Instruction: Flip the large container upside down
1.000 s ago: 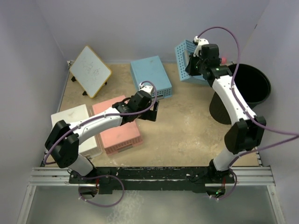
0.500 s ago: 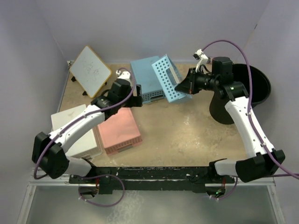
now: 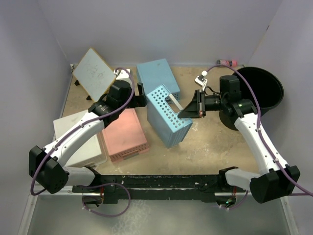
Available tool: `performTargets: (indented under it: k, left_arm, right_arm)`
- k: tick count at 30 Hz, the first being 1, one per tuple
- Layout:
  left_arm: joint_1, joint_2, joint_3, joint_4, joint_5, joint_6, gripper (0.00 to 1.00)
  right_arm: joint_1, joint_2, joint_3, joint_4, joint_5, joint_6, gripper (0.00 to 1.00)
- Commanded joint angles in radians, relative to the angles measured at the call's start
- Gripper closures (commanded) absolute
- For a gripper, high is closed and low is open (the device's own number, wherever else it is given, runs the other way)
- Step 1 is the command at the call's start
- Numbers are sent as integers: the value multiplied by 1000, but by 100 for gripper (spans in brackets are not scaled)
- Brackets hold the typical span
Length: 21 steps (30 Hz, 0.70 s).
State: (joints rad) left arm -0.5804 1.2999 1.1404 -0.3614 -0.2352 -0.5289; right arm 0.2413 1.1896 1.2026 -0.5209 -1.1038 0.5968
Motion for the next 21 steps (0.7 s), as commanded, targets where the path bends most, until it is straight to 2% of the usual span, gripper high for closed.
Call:
performTargets:
  k: [1,5,9,12,15,17,19,21]
  left_arm:
    - [10,9,67,16,-30,31,10]
    - [10,17,68,13,-19,36,10]
    - [10,23,60,20,11,25,10]
    - [10,28,58,22,23,24,10]
    - [10,27,55,28,28,30,10]
    - [10,31,54,33,34,33,10]
    - [10,43,54,45,56,34,10]
    - [10,57,54,54,78,31,10]
  right_arm:
    - [0,-23,-30,99,-126,117,100]
    - [-6,2,-121,188,-169,207,100]
    - [-15,46,-153,138,-153,186,100]
    - [-31,74,-138,32,-110,108,100]
    - [-56,128,-25,-262,98,-131,83]
    - [-67,164,73,-431,361,-240,73]
    - [-69,164,115,-458,583,-248,61]
    - [-69,141,108,-412,702,-228,49]
